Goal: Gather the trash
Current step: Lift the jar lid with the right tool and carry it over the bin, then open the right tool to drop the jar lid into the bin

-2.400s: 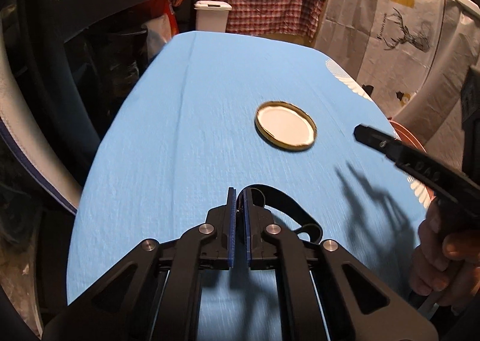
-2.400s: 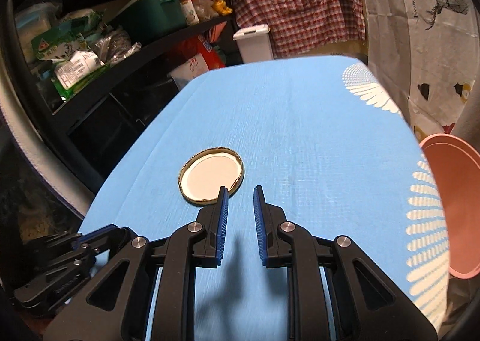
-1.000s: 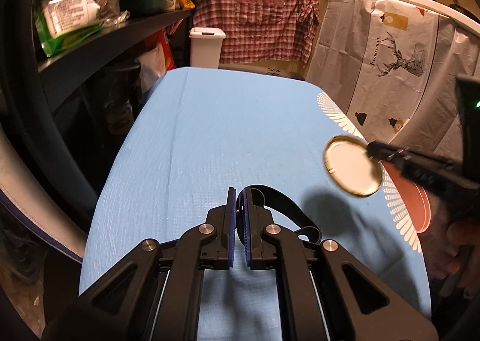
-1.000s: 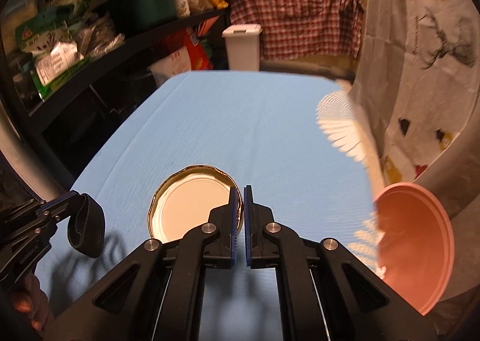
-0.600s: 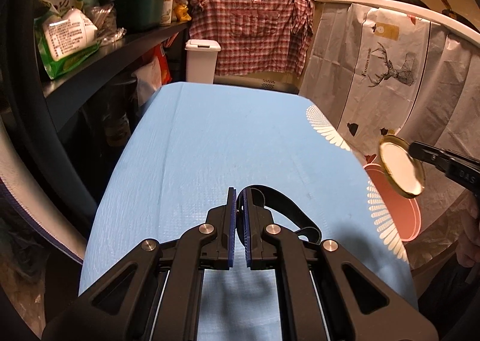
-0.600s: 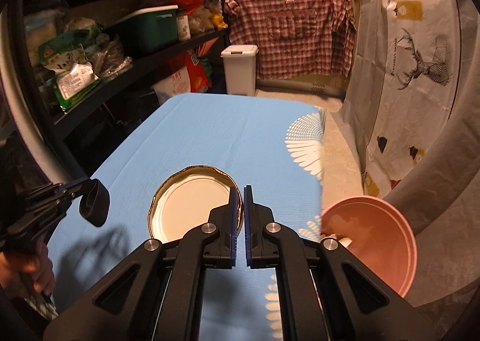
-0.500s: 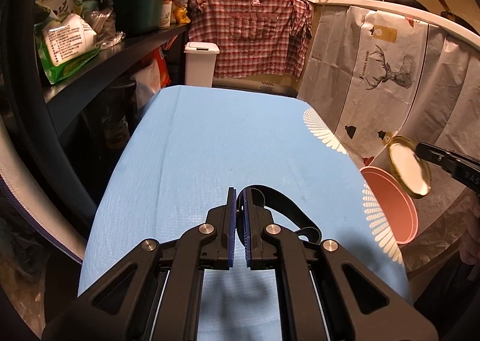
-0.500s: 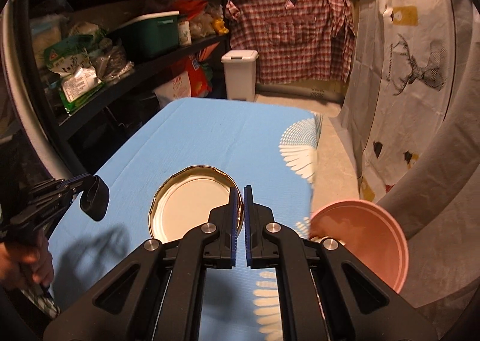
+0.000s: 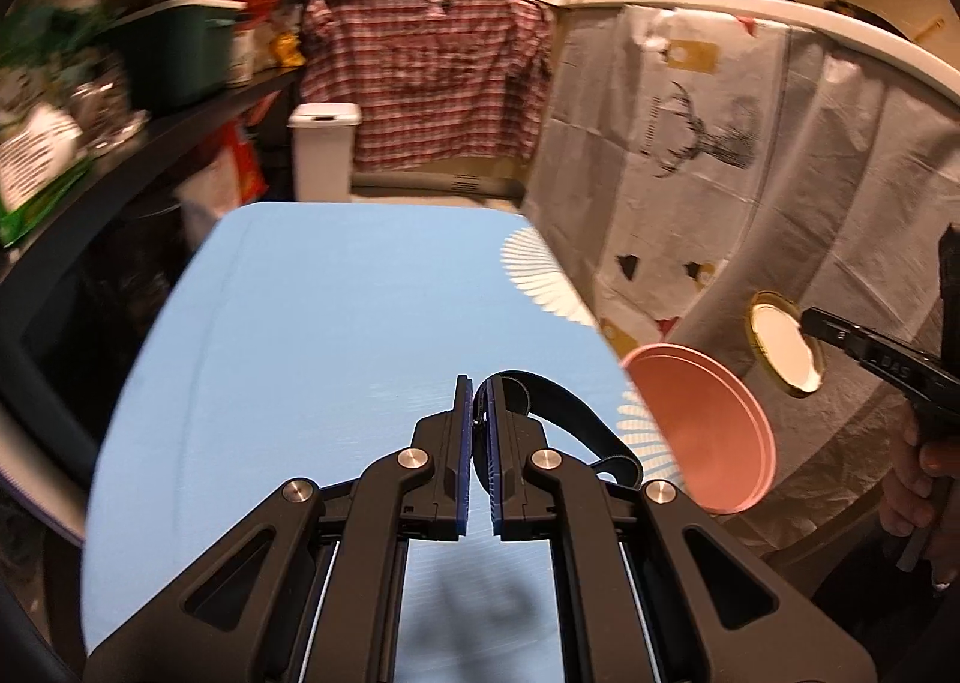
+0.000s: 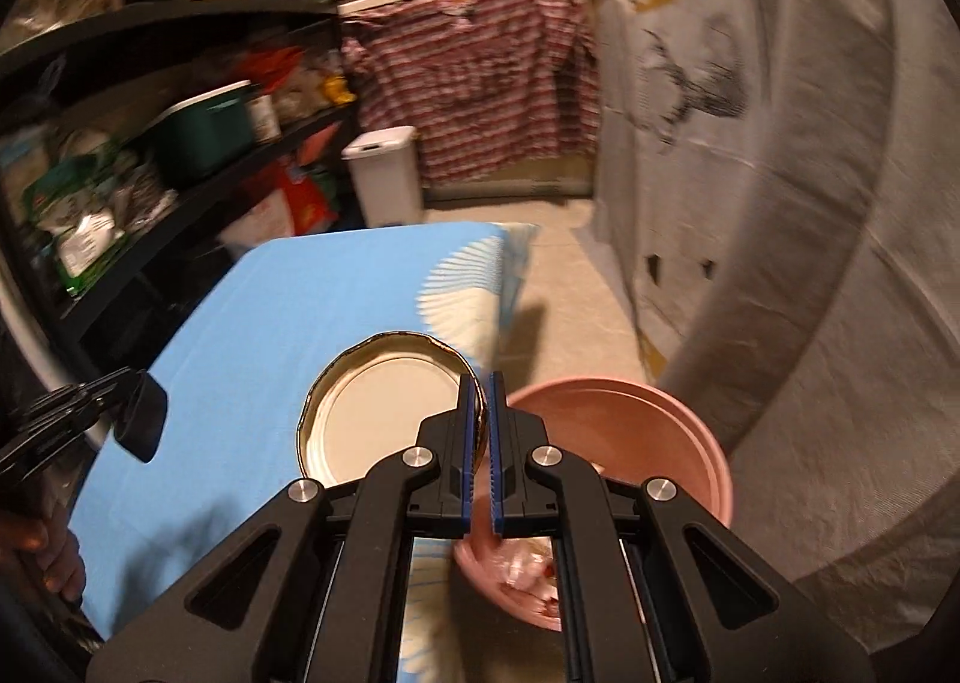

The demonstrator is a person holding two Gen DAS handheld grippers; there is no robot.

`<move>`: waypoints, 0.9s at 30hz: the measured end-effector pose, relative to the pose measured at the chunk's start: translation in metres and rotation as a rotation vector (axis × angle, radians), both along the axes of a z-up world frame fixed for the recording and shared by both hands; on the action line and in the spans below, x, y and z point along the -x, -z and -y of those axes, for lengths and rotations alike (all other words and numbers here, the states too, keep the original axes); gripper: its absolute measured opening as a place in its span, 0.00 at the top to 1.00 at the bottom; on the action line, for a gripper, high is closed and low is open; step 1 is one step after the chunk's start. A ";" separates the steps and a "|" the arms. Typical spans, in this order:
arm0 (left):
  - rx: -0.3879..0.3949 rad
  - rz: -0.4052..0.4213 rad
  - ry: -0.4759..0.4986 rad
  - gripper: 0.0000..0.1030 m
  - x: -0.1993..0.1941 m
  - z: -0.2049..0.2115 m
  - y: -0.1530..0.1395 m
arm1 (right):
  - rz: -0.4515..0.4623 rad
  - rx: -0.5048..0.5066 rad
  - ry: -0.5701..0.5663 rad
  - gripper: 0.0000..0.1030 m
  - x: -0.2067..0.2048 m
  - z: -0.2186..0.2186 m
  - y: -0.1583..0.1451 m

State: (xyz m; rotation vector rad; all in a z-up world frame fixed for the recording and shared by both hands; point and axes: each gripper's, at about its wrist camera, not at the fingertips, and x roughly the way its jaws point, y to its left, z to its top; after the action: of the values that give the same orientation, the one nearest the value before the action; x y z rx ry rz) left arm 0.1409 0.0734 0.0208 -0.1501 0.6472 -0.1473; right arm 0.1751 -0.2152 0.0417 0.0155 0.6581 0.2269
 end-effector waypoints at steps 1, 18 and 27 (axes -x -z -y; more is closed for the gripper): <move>0.000 -0.002 0.012 0.95 -0.003 0.008 0.000 | -0.003 0.008 0.020 0.96 -0.002 0.007 0.002; 0.017 -0.054 0.213 0.95 -0.062 0.133 0.013 | -0.097 0.043 0.205 0.96 -0.031 0.065 0.033; 0.004 -0.096 0.287 0.95 -0.091 0.176 0.030 | -0.157 0.060 0.238 0.95 -0.044 0.073 0.051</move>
State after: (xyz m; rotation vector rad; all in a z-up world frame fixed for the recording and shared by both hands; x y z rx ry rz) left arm 0.2321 -0.1028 -0.0089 -0.0671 0.7620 -0.4197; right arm 0.2187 -0.2880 -0.0097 0.0539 0.8123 -0.0244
